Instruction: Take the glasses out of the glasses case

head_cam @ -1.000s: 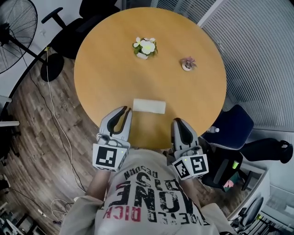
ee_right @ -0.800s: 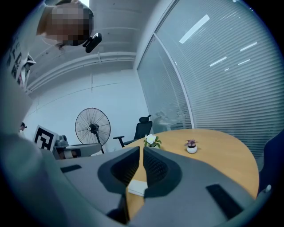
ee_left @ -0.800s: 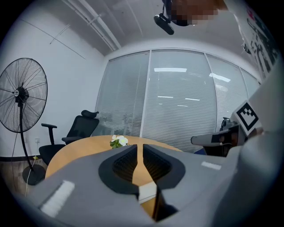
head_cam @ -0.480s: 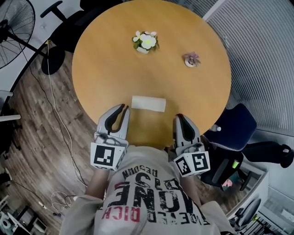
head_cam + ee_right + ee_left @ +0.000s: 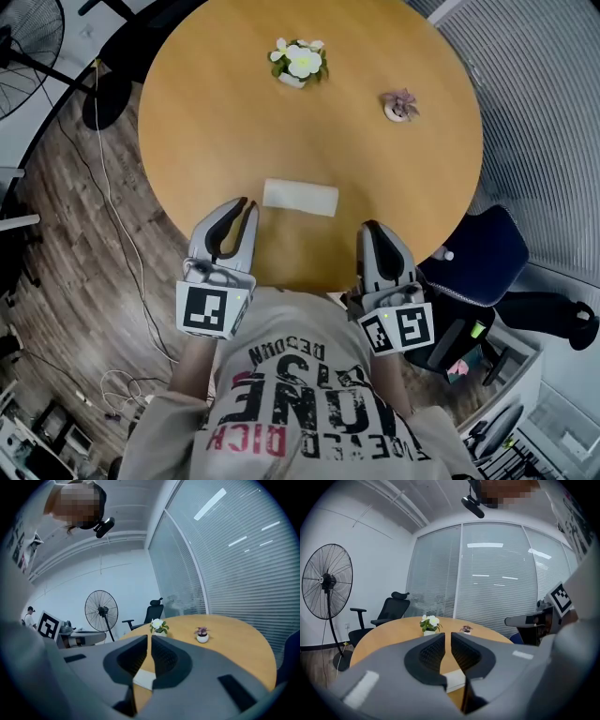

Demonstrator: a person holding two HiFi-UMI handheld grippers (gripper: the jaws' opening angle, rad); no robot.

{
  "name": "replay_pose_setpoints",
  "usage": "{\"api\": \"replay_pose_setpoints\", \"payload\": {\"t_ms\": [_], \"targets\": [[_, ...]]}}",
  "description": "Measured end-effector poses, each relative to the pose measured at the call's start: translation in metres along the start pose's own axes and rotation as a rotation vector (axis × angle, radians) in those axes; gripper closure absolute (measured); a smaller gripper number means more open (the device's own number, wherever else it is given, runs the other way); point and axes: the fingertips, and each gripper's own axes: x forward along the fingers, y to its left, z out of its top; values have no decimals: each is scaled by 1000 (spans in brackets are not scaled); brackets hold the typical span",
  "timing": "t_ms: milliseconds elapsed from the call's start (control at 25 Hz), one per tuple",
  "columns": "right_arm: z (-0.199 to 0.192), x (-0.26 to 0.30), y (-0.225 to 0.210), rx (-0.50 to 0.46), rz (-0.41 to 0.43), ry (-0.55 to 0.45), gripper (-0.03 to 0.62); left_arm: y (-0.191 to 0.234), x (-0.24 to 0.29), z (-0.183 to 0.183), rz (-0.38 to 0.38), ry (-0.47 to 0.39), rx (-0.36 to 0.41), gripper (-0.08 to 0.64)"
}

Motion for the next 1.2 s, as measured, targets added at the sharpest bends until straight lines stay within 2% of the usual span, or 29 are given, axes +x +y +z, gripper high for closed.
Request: {"api": "replay_pose_setpoints", "payload": {"t_ms": [160, 320, 400, 560, 640, 880, 1040, 1200], "targets": [[-8, 6, -2, -41, 12, 24, 571, 1, 7, -13, -4, 32, 7, 511], [-22, 21, -1, -141, 50, 70, 571, 0, 15, -39, -24, 128, 20, 508], [-32, 28, 0, -215, 69, 104, 569, -1, 21, -54, -58, 161, 62, 487], [-63, 42, 0, -432, 111, 220, 557, -2, 33, -89, -96, 261, 125, 469], [-79, 48, -1, -495, 126, 280, 506, -2, 38, -110, -110, 318, 149, 462], [-115, 58, 0, -584, 166, 381, 474, -5, 41, -166, -144, 475, 191, 445], [-137, 62, 0, -649, 197, 441, 460, -7, 44, -184, -161, 531, 190, 428], [-157, 65, -1, -719, 216, 496, 449, -6, 51, -191, -148, 551, 174, 425]]}}
